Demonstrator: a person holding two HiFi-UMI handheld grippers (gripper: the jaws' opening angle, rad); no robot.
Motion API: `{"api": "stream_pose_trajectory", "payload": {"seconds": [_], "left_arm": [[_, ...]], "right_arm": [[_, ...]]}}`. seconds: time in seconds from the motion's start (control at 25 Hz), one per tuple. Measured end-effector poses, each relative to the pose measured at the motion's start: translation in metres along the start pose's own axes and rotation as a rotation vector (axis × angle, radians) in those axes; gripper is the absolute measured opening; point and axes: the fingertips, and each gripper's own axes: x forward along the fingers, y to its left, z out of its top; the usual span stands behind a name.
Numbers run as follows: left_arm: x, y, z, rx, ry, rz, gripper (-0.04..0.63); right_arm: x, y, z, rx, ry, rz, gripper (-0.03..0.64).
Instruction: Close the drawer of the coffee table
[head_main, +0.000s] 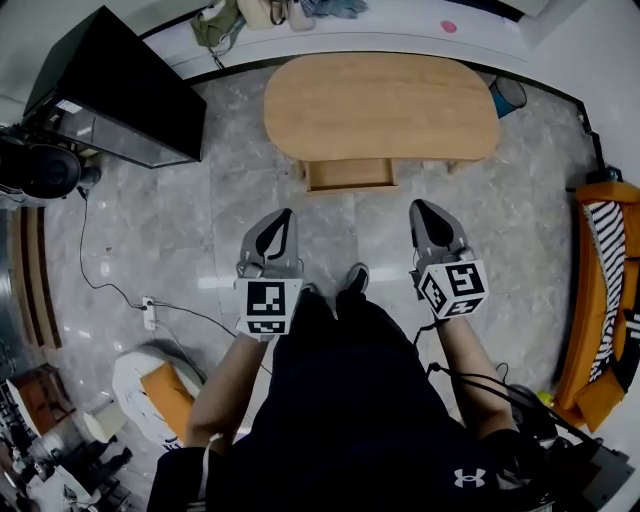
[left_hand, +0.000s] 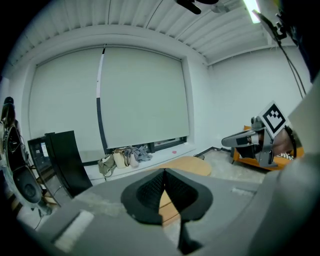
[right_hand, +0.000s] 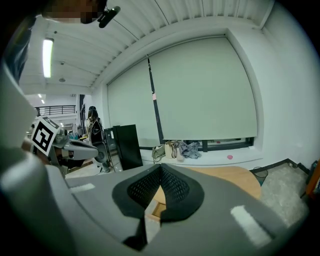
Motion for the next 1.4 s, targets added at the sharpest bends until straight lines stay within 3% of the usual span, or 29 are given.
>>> {"api": "stream_pose_trajectory", "payload": {"seconds": [0.4,0.6,0.76,0.88,1.04,1.28,1.4], "left_arm": [[0.029,0.012,-0.050,-0.030,0.112,-0.001,0.002],[0.061,0.035,-0.085,0.003,0.094,0.017,0.002],[0.092,0.035,-0.132,0.077,0.158,-0.072,0.003],[0.109,0.031,-0.181,0.080,0.244,-0.145,0.064],[0.133,0.029,-0.229,0.097,0.337,-0.200,0.086],[0.174,0.035,-0.309,0.128,0.471,-0.232,0.136],[0.189,0.039,-0.345,0.074,0.551,-0.225,0.161]], "right_arm": [[0.033,-0.022,-0.042,0.003,0.100,0.021,0.002],[0.056,-0.038,-0.074,-0.014,0.139,-0.025,0.003],[0.075,-0.056,-0.114,-0.013,0.201,-0.075,0.003],[0.092,-0.068,-0.149,0.002,0.266,-0.099,0.003],[0.109,-0.087,-0.186,0.013,0.323,-0.129,0.008],[0.143,-0.113,-0.263,0.004,0.416,-0.087,0.096],[0.153,-0.120,-0.308,0.022,0.500,-0.021,0.185]]}}
